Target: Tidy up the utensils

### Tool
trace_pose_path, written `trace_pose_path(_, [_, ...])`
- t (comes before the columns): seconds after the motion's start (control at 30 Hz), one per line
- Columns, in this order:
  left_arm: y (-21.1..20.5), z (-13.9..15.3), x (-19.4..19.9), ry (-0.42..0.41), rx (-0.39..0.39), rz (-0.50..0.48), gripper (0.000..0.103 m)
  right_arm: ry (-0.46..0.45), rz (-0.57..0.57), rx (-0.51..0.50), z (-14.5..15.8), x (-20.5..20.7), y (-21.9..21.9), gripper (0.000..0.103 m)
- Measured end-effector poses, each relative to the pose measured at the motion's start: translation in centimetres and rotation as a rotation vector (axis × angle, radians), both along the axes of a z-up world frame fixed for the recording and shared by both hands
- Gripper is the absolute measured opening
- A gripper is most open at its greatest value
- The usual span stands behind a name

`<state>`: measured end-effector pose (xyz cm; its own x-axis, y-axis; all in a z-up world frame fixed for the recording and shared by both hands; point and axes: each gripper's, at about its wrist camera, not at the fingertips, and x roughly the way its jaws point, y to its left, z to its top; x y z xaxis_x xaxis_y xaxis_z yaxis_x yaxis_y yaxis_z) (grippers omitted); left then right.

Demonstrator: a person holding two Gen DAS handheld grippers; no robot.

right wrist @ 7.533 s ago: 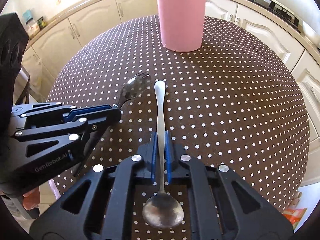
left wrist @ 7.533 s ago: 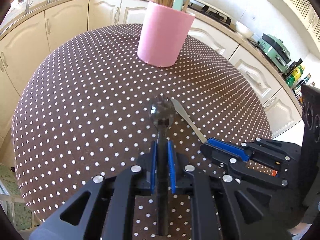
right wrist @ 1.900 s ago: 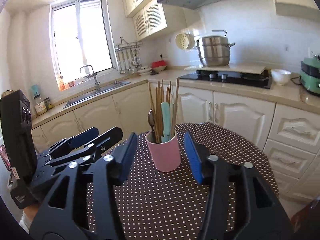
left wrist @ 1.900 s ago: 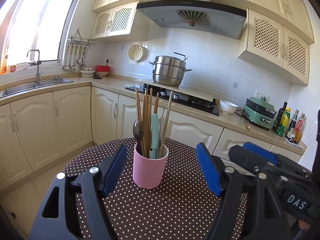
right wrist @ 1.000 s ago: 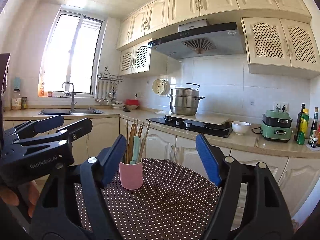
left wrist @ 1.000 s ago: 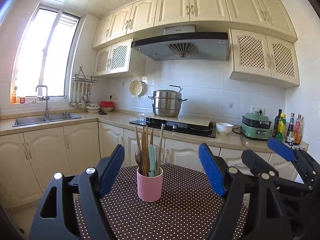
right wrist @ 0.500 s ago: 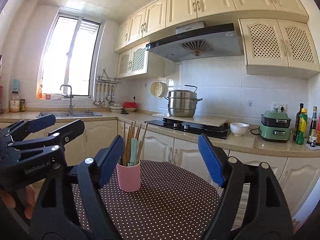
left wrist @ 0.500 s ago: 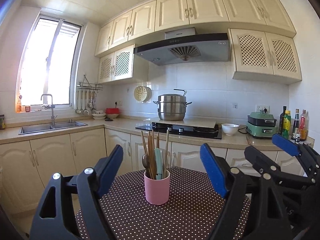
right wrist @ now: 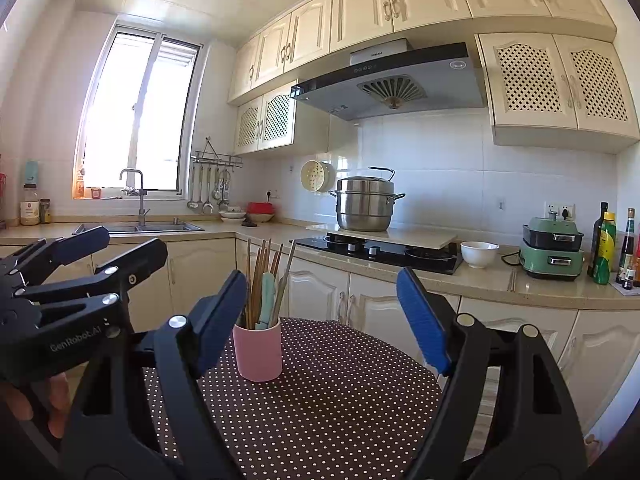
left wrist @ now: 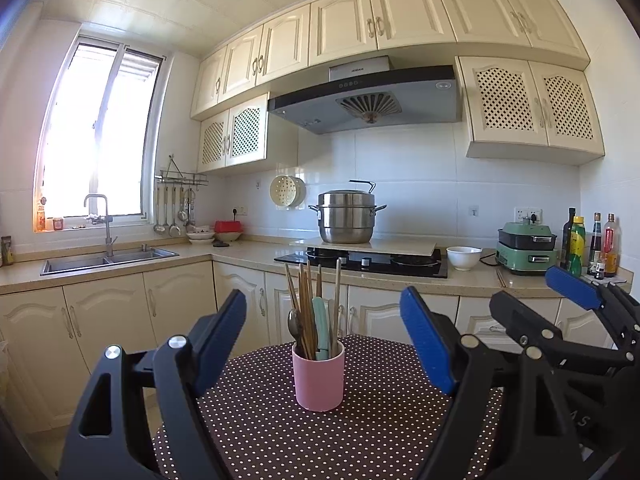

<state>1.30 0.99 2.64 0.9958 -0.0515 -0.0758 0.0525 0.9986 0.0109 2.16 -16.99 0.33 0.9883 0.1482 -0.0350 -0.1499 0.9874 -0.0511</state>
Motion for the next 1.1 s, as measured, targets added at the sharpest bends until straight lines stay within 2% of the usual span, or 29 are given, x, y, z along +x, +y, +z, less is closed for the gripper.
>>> trace_pose_path(1.1, [-0.25, -0.15, -0.07, 0.001, 0.030, 0.013, 0.078, 0.018, -0.001, 0.006, -0.37, 0.17, 0.01, 0.077])
